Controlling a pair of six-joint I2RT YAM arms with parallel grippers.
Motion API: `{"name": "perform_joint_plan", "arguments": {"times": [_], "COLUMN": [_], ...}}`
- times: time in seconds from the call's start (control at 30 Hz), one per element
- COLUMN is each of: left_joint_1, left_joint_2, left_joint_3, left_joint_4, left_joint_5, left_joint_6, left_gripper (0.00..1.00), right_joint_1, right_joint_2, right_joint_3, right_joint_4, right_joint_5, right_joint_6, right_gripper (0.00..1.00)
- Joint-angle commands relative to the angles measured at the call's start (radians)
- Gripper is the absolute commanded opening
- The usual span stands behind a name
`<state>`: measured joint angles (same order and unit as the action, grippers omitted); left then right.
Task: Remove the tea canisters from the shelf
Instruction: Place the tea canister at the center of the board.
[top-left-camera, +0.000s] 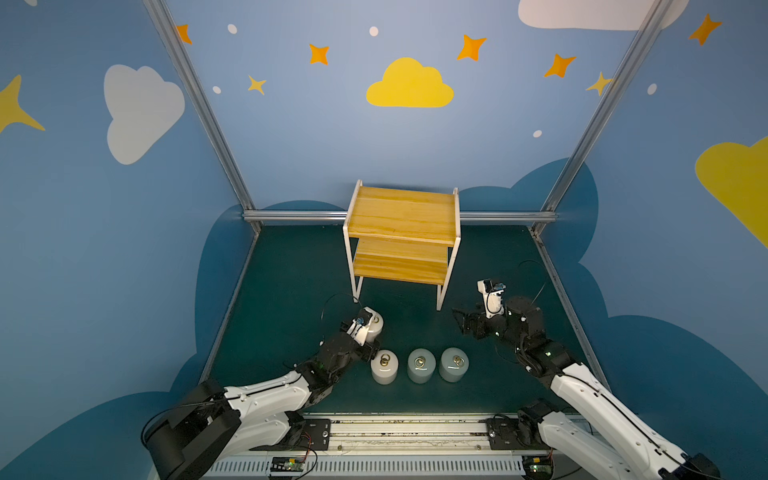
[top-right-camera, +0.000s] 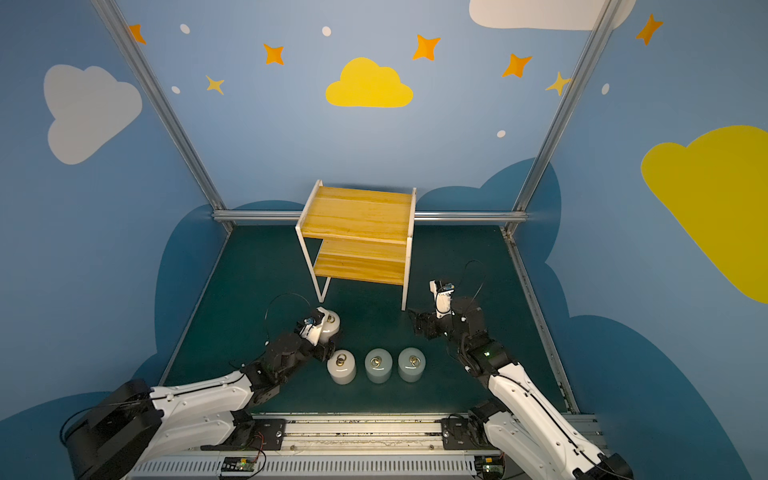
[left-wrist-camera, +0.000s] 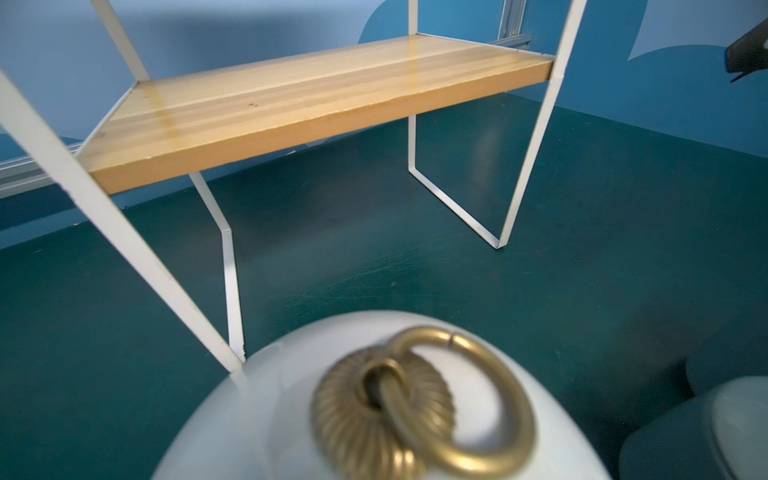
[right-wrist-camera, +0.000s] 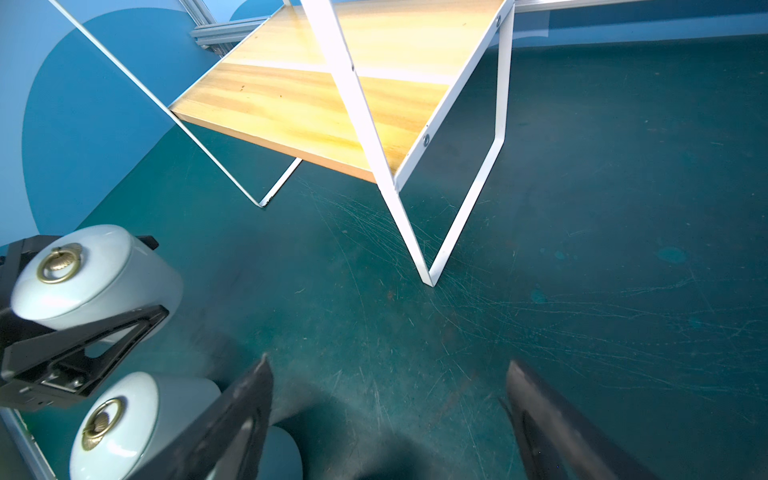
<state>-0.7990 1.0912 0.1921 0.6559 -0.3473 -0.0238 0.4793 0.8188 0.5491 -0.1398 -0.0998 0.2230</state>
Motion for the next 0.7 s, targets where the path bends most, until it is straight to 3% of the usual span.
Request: {"name": "perform_joint_plan", "arguments": {"times": [0.0, 0.67], "left_joint_1": [0.000, -0.006], "left_joint_2": [-0.055, -0.099], "left_joint_3": [0.001, -0.095], "left_joint_4": [0.001, -0.066], "left_joint_5": [-0.056, -0.120], "left_joint_6": [-0.009, -0.105], "left_gripper": [0.49, 0.49], "right_joint_1": [-0.004, -0.004], "right_joint_2": [0.004, 0.022], "right_joint_3": [-0.012, -0.006], "right_joint_4": [-0.004, 0.006], "right_joint_5": [-0.011, -0.016], "right_joint_6": [-0.009, -0.016], "right_gripper": [0.90, 0.90]}}
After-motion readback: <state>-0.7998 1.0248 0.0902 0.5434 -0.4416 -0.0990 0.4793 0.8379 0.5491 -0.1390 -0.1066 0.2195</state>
